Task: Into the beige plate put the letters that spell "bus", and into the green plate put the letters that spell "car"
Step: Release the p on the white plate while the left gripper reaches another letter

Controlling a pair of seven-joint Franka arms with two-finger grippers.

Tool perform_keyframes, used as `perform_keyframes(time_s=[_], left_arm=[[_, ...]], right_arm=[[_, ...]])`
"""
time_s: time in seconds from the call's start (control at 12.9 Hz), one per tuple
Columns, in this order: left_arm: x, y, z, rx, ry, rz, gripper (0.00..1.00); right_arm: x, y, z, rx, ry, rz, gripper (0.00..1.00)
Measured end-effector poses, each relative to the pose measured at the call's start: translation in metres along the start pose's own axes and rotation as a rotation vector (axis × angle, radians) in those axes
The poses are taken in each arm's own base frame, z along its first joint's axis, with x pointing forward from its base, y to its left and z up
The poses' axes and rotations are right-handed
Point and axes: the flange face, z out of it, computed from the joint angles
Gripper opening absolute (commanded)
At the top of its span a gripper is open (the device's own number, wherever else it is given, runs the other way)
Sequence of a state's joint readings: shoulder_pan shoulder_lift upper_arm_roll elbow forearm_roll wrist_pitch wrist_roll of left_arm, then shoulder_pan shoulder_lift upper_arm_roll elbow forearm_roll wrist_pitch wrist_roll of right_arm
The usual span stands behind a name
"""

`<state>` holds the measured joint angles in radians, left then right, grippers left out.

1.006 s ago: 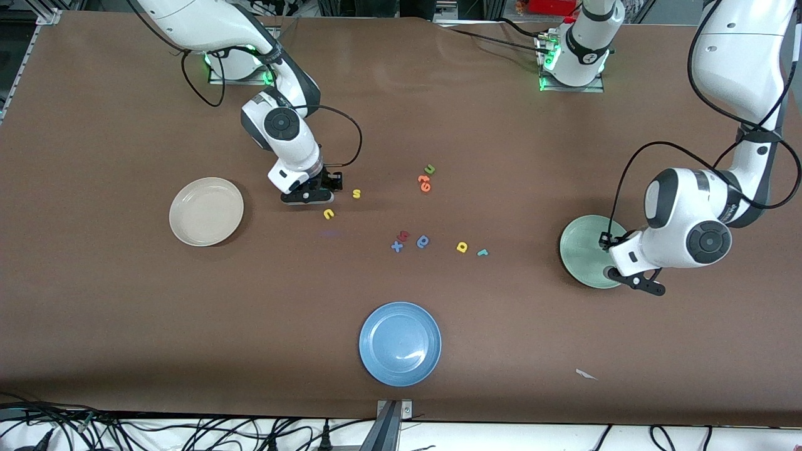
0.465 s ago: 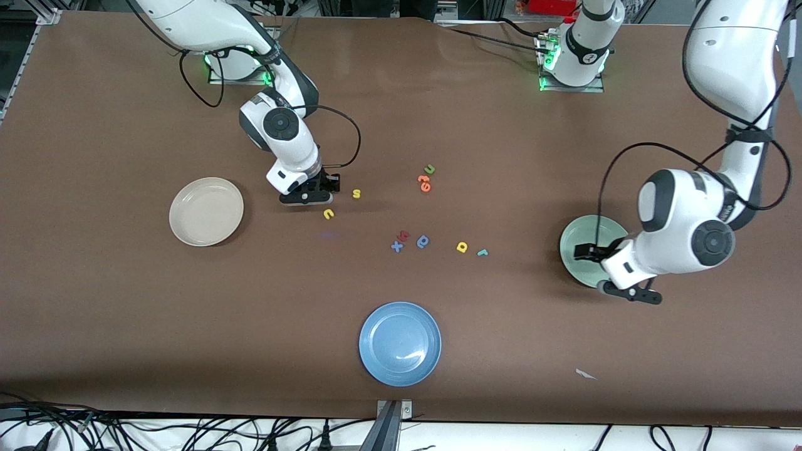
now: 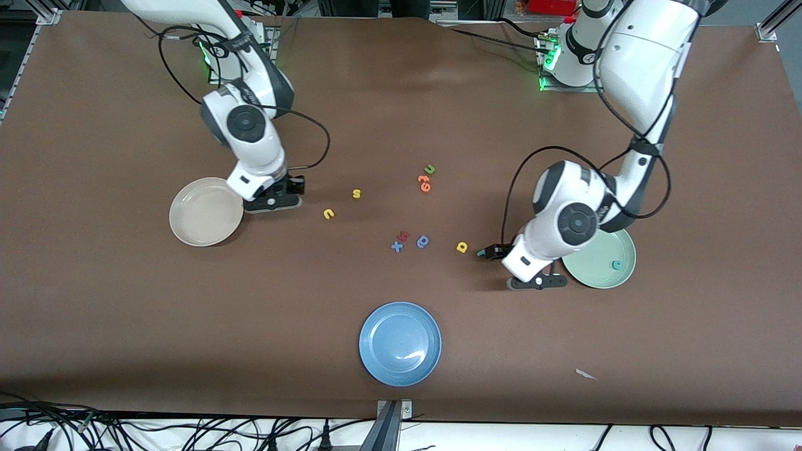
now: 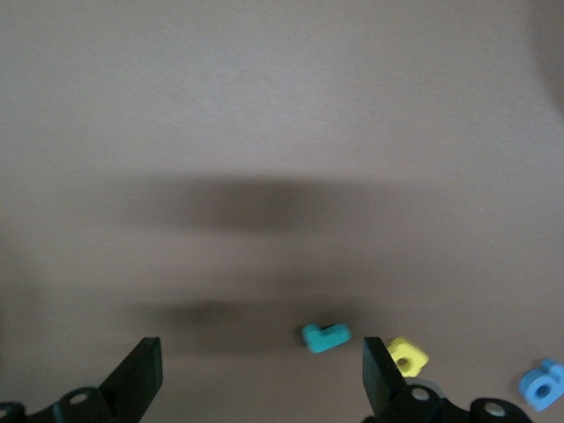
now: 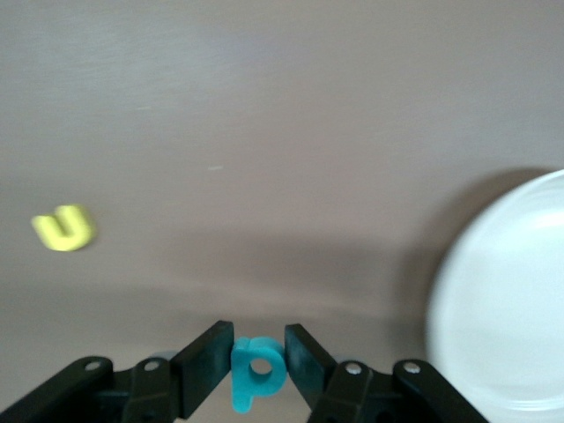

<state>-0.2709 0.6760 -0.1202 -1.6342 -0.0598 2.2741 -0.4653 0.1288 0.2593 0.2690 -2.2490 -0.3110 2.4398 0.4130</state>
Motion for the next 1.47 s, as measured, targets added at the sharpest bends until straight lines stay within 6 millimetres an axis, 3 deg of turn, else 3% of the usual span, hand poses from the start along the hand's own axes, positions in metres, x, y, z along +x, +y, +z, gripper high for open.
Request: perform_keyframes(time_s=[0.31,0.77,0.93,1.01,1.08,1.16,1.24,1.47], left_arm=[[-0.006,0.013,0.028,-0.005,0.009,-0.077,0.92],[-0.017,0.025,0.047,0.021,-0.005,-0.119,0.74],[-0.019,0.026,0.051,0.025,-0.011,-0.118,0.66],[-0.02,0.026,0.054,0.027,-0.015,-0.118,0.64],[-0.02,0.026,0.055,0.028,-0.017,-0.118,0.61],[-0.021,0.027,0.056,0.029,-0.018,-0.116,0.59],[-0.022,0.028,0.056,0.03,-0.018,-0.115,0.56],[-0.022,0.027,0.056,0.033,-0.018,-0.115,0.48]], right_arm=[[0.006,0.085,-0.002,-0.014,-0.03,-0.101,0.0],[-0.003,0.182,0.014,-0.004,-0.073,-0.202,0.0],[-0.005,0.192,0.017,0.0,-0.079,-0.212,0.24],[-0.005,0.191,0.017,0.0,-0.079,-0.214,0.64],[-0.006,0.191,0.017,0.001,-0.08,-0.215,0.82],[-0.006,0.19,0.017,0.001,-0.08,-0.214,0.86],[-0.006,0.19,0.017,0.001,-0.08,-0.214,0.99],[-0.006,0.19,0.017,0.001,-0.08,-0.213,1.0]])
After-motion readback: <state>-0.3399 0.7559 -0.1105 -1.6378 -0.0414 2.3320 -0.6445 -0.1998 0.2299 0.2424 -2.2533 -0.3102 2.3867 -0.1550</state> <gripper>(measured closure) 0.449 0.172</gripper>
